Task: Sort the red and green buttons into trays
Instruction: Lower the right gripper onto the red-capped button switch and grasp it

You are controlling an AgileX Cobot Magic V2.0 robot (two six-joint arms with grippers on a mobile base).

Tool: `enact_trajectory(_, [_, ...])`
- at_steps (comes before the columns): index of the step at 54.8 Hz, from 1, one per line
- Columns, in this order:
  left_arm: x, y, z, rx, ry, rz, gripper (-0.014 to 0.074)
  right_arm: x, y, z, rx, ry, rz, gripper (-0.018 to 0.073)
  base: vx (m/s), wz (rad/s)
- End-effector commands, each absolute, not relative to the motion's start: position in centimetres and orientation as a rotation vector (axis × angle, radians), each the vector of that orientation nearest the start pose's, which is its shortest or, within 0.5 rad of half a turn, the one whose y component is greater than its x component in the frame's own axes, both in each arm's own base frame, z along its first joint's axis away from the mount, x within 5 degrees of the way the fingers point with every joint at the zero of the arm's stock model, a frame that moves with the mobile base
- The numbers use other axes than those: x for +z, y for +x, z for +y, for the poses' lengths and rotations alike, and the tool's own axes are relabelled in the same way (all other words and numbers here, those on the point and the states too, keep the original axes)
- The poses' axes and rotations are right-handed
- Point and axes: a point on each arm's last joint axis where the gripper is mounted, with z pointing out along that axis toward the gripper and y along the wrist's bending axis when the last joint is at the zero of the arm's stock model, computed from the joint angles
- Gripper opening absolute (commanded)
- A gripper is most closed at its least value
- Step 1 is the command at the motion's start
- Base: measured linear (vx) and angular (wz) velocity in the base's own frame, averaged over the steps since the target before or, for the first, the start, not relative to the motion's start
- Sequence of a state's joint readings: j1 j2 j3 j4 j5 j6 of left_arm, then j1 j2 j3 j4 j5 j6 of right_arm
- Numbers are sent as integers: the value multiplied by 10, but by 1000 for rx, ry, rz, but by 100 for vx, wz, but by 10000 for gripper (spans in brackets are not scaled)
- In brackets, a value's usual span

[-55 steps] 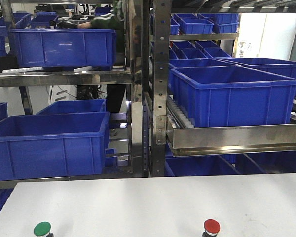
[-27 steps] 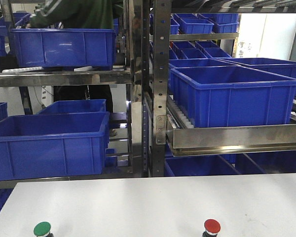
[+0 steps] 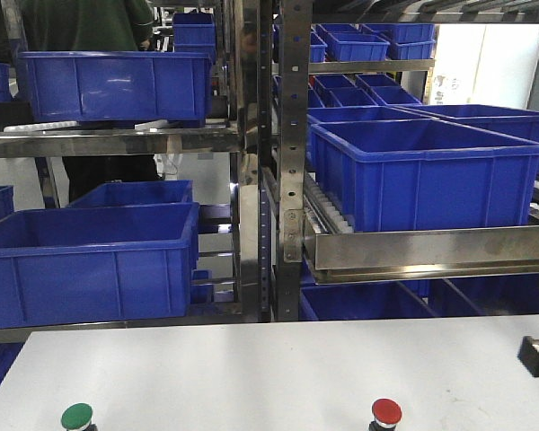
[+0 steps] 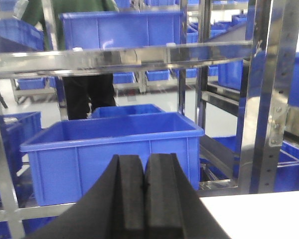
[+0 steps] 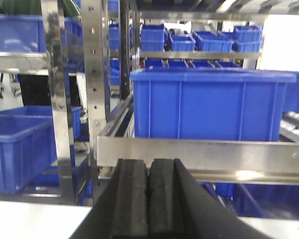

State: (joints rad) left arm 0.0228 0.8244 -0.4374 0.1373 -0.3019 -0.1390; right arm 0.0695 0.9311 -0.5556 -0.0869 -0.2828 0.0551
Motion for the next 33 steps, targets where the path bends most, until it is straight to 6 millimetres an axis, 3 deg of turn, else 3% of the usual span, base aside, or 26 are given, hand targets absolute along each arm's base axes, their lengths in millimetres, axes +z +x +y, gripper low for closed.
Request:
enact_trajectory(1, [325,180,-2,-49,15,1410,48,340,205,17,58,-99,1445,25,0,0])
enact_trajectory(12, [325,183,-2,-52,20,1392,221,339,206,17,50,-108,1450,206,0,0])
enact_trajectory(24, [324,183,-2,-51,18,1401,473,341,207,17,53,-105,1429,596,0,0])
enact_trajectory(30, [322,183,-2,-49,16,1421,514,344,206,18,60,-101,1394,717,0,0])
enact_trajectory(33, [321,183,-2,-48,15,1432,516,346,205,18,88,-78,1370,730,0,0])
